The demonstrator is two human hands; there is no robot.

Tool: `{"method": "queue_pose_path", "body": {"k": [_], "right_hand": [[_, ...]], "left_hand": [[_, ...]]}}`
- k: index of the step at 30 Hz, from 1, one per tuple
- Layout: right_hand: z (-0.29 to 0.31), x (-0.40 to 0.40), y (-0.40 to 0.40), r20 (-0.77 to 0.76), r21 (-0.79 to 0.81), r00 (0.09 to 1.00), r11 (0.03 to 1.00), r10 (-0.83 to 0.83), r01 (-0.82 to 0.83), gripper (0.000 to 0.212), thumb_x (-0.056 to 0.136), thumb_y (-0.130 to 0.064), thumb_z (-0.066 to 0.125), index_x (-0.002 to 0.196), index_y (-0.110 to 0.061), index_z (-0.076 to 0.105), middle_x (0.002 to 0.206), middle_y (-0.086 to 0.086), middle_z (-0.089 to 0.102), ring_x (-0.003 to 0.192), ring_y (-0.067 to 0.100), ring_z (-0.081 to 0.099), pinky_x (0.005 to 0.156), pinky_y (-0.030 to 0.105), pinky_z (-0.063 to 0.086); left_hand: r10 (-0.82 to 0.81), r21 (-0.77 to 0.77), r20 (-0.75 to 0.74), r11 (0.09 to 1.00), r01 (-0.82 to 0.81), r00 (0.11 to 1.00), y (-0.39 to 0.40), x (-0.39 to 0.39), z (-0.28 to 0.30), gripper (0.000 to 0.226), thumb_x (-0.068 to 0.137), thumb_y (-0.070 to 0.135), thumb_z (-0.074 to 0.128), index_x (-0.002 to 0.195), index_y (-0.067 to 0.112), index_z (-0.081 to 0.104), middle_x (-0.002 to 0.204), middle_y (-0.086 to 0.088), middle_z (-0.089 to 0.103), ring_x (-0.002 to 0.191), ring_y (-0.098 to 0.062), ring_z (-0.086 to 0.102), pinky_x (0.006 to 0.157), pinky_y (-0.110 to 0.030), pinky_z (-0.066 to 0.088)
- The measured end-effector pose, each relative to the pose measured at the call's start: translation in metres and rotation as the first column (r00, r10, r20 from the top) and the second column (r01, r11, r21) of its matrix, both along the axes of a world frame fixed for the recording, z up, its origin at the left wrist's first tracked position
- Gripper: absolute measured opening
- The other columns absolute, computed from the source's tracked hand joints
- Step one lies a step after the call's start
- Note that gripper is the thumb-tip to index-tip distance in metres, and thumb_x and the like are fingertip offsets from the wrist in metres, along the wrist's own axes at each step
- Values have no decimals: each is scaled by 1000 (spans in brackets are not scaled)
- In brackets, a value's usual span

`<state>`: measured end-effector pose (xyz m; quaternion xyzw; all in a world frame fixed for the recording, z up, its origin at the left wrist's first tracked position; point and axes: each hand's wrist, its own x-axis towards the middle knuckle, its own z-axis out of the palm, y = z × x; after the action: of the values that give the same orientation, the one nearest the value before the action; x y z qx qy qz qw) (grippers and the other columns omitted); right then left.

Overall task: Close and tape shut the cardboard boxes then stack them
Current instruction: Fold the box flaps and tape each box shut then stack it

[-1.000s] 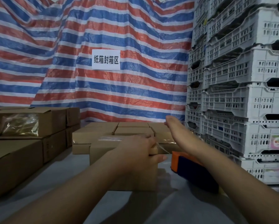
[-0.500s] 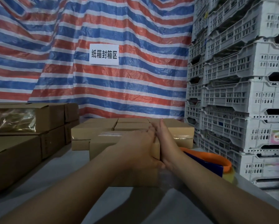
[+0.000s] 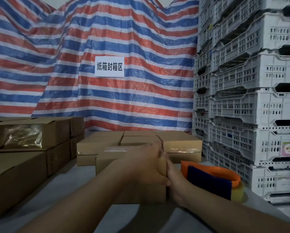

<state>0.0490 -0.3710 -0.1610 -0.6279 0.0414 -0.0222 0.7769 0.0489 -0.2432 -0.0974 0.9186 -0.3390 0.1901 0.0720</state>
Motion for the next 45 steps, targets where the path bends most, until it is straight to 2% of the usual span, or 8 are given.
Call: {"method": "queue_pose_path", "body": {"k": [11,18,21,25,30,35,39,45], "right_hand": [[9,-5,7,-22,130,997,989,-70,73,58,92,-68,47,126,-23,61,113,15,72,108,30,68,100,46,53],[3,-7,-4,-71,-39,997,999,16,-19,54,97,-62,47,117,-20,74,105,6,78,108,26,69,102,43,50],[2,-6,-6,-93,-54,995,998,22,-27,51,92,-64,54,112,-22,77,103,8,78,105,29,70,97,46,53],[1,-2,-3,-104,-24,991,997,-81,79,64,95,-72,40,131,-25,64,125,14,69,118,34,62,107,53,46],[8,-10,-1,133,-167,988,981,-75,97,69,92,-72,35,151,-37,37,143,2,50,114,19,53,91,42,48],[-2,-26,3,345,-482,932,873,113,73,61,66,-80,54,120,-74,26,127,-28,52,114,-5,53,101,25,45],[-6,-23,3,371,-495,919,866,133,75,47,93,-43,62,121,-67,32,123,-27,56,111,-7,55,87,14,46],[13,-9,27,251,-474,968,872,5,118,39,85,-56,66,117,-43,47,103,-21,57,92,-2,55,69,20,44]], "left_hand": [[27,42,-91,999,-23,996,0,1,3,93,65,58,80,140,27,35,130,2,52,113,-16,53,98,-38,48],[-78,-100,-221,993,57,972,6,4,16,83,82,36,76,147,26,26,131,1,54,103,-2,55,79,-13,41],[-196,-375,-211,921,106,958,29,-1,20,85,82,48,72,148,42,19,143,14,43,109,10,45,76,-8,38],[-83,-608,-48,793,37,995,71,-2,14,60,82,75,49,136,52,35,121,33,40,103,11,47,71,-11,38],[-21,-836,-119,541,-89,993,110,0,-24,70,75,74,43,137,40,42,132,16,50,115,-1,47,94,-29,42],[-180,-851,-393,443,-282,902,118,-8,-66,69,69,68,54,134,45,47,118,34,59,102,10,57,85,-14,40],[-216,-854,-405,436,-283,889,118,-8,-70,38,78,50,63,115,45,56,96,32,69,87,15,62,64,-7,46],[-5,-841,-397,402,-362,918,132,-5,-53,19,90,52,58,101,38,60,98,19,64,88,4,58,65,-17,42]]}}
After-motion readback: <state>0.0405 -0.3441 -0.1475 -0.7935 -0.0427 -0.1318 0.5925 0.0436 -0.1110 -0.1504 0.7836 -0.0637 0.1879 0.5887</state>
